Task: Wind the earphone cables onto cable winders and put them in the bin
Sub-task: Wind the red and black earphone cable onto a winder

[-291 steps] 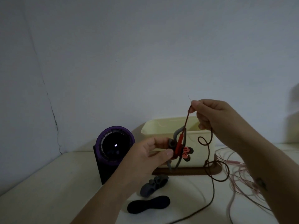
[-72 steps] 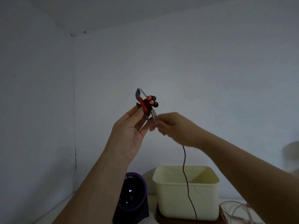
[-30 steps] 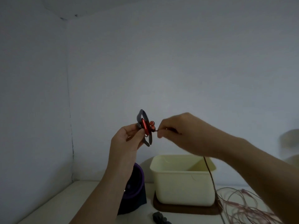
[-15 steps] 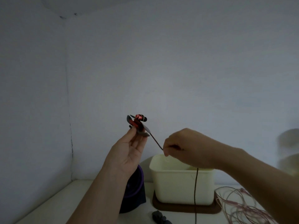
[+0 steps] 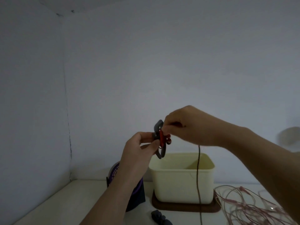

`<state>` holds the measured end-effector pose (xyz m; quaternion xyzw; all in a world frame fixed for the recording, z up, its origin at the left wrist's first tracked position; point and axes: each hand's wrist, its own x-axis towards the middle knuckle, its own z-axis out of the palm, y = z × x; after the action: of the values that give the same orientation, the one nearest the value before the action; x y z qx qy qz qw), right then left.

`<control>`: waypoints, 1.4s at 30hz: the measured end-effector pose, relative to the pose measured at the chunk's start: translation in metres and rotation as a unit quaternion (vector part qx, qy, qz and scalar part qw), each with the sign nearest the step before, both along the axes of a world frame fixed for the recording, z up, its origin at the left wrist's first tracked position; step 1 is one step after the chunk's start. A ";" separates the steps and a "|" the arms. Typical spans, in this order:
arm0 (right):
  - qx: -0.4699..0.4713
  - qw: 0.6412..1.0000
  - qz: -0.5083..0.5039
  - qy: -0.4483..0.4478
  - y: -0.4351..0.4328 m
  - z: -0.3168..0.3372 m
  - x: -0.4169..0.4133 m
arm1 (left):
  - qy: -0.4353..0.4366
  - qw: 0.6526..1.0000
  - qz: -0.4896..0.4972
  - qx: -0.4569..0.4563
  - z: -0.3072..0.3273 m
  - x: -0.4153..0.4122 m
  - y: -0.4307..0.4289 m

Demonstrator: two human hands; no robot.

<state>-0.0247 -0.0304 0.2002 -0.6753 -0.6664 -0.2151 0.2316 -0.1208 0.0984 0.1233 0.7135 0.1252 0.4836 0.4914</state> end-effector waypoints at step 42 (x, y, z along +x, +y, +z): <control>0.138 0.959 0.089 0.229 -0.004 -0.018 0.027 | -0.030 0.976 -0.216 -0.005 -0.019 -0.009 -0.006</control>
<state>0.0019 -0.0343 0.1826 -0.6060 -0.6164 -0.1231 0.4875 -0.1300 0.0922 0.1042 0.7063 -0.0440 0.3863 0.5916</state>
